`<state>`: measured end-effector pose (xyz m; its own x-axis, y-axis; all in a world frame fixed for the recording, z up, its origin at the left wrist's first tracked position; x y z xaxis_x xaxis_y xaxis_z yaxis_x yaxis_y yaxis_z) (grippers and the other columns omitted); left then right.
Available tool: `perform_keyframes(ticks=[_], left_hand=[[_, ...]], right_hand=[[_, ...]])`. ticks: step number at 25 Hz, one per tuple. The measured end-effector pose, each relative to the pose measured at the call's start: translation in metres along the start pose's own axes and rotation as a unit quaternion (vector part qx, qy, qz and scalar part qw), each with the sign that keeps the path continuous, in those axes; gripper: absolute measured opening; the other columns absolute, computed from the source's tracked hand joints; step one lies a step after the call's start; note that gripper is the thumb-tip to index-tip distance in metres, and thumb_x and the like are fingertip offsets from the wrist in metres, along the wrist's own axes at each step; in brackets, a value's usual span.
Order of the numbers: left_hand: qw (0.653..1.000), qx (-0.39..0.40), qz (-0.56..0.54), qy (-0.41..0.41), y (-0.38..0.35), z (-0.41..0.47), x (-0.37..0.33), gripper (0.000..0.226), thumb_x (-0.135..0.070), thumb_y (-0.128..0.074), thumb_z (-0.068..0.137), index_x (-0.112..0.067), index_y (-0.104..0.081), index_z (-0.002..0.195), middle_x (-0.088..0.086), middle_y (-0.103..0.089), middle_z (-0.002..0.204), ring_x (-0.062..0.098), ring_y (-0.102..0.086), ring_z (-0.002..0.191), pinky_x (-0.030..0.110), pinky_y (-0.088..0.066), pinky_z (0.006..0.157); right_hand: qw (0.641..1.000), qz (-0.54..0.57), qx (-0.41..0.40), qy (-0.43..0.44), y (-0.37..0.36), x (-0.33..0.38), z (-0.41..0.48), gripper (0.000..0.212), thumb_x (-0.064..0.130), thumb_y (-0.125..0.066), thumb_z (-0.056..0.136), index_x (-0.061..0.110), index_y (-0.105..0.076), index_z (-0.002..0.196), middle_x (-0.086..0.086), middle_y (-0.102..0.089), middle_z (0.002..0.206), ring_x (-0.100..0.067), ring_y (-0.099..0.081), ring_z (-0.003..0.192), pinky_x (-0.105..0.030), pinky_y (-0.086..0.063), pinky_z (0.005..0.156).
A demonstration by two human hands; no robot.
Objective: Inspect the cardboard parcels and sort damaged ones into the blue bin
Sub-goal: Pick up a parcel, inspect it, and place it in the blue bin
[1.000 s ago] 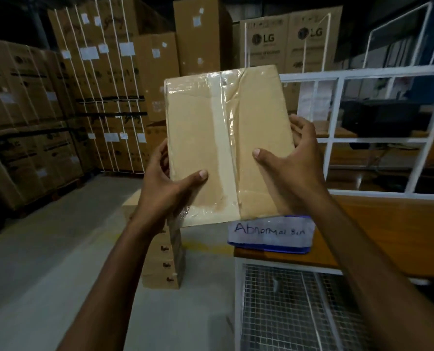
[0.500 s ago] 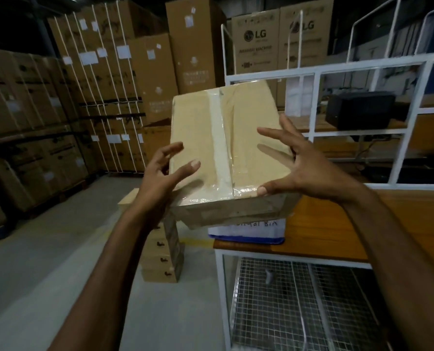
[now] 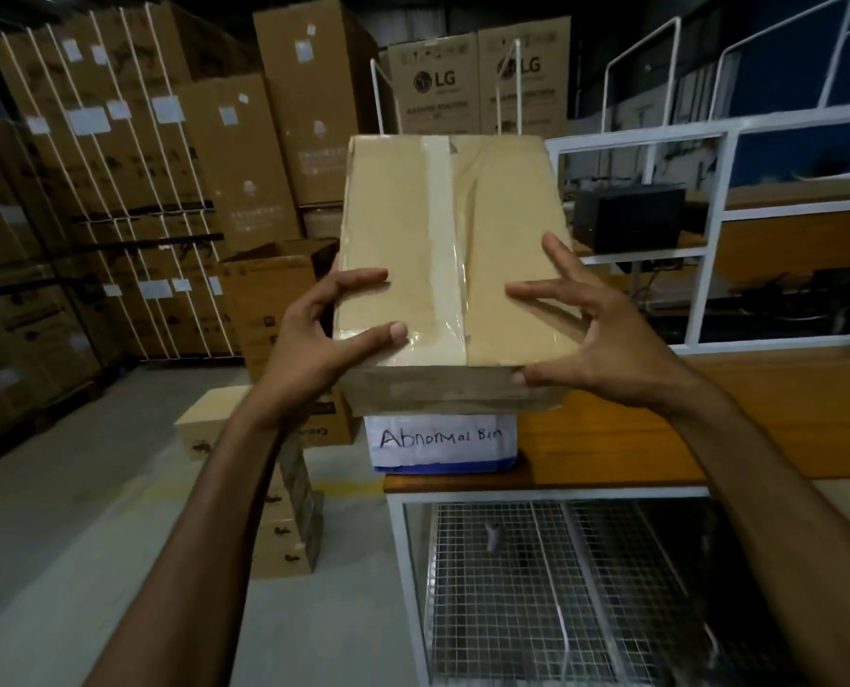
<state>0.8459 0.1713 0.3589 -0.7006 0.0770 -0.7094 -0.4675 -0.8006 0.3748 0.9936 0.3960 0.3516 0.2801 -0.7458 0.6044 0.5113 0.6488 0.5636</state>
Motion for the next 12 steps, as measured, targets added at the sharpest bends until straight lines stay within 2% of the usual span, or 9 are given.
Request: perform_keyframes(ticks=[3, 6, 7, 9, 10, 12], left_hand=[[0.997, 0.059, -0.046, 0.019, -0.024, 0.007, 0.002, 0.076, -0.029, -0.096, 0.07, -0.03, -0.063, 0.138, -0.017, -0.063, 0.134, 0.001, -0.064, 0.121, 0.031, -0.06, 0.095], [0.997, 0.006, -0.076, 0.023, -0.05, 0.017, -0.007, 0.07, -0.023, -0.088, 0.073, -0.029, -0.061, 0.137, -0.016, -0.058, 0.132, -0.004, -0.068, 0.108, 0.027, -0.062, 0.084], [0.996, -0.016, -0.087, 0.025, -0.061, 0.02, -0.009, 0.067, -0.025, -0.086, 0.074, -0.031, -0.06, 0.136, -0.018, -0.056, 0.132, -0.004, -0.068, 0.107, 0.028, -0.063, 0.082], [0.993, -0.049, -0.103, 0.023, -0.083, 0.029, -0.01, 0.063, -0.029, -0.086, 0.077, -0.036, -0.06, 0.134, -0.017, -0.056, 0.134, -0.002, -0.068, 0.108, 0.032, -0.064, 0.082], [0.992, -0.063, -0.11, 0.019, -0.093, 0.034, -0.011, 0.062, -0.031, -0.086, 0.079, -0.038, -0.06, 0.134, -0.014, -0.058, 0.135, 0.001, -0.069, 0.109, 0.034, -0.064, 0.083], [0.991, -0.086, -0.102, 0.018, -0.114, 0.046, -0.012, 0.061, -0.035, -0.085, 0.082, -0.043, -0.058, 0.136, -0.011, -0.061, 0.136, 0.006, -0.069, 0.112, 0.036, -0.064, 0.086]], right_hand=[[0.995, 0.014, -0.093, 0.018, 0.04, -0.001, -0.007, 0.075, 0.045, -0.094, 0.057, 0.035, -0.07, 0.127, 0.012, -0.022, 0.171, -0.002, -0.023, 0.154, -0.022, -0.035, 0.117], [0.986, 0.032, -0.164, 0.006, 0.077, -0.014, -0.011, 0.074, 0.052, -0.091, 0.062, 0.028, -0.067, 0.128, 0.009, -0.034, 0.167, -0.004, -0.033, 0.15, -0.012, -0.041, 0.108], [0.983, 0.031, -0.18, -0.003, 0.086, -0.022, -0.013, 0.078, 0.057, -0.089, 0.064, 0.028, -0.064, 0.131, 0.009, -0.036, 0.166, -0.004, -0.035, 0.149, -0.014, -0.043, 0.108], [0.979, 0.021, -0.198, -0.03, 0.1, -0.043, -0.017, 0.091, 0.071, -0.082, 0.066, 0.034, -0.051, 0.143, 0.009, -0.037, 0.164, -0.01, -0.038, 0.147, -0.032, -0.045, 0.113], [0.981, 0.021, -0.19, -0.046, 0.108, -0.054, -0.019, 0.099, 0.073, -0.081, 0.066, 0.037, -0.041, 0.149, 0.007, -0.036, 0.164, -0.013, -0.037, 0.147, -0.041, -0.043, 0.116], [0.987, 0.015, -0.129, -0.09, 0.124, -0.076, -0.021, 0.12, 0.066, -0.087, 0.057, 0.041, -0.024, 0.156, 0.002, -0.028, 0.168, -0.016, -0.032, 0.15, -0.047, -0.039, 0.119]])
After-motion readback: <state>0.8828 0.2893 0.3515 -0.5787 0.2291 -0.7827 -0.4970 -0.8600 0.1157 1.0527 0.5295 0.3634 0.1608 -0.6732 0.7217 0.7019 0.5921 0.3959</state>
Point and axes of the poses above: each hand's wrist, its own z-axis towards the middle knuckle, its own y-axis out of the back of the hand, x = y × z, the point moved 9 cm from there along z, towards the middle knuckle
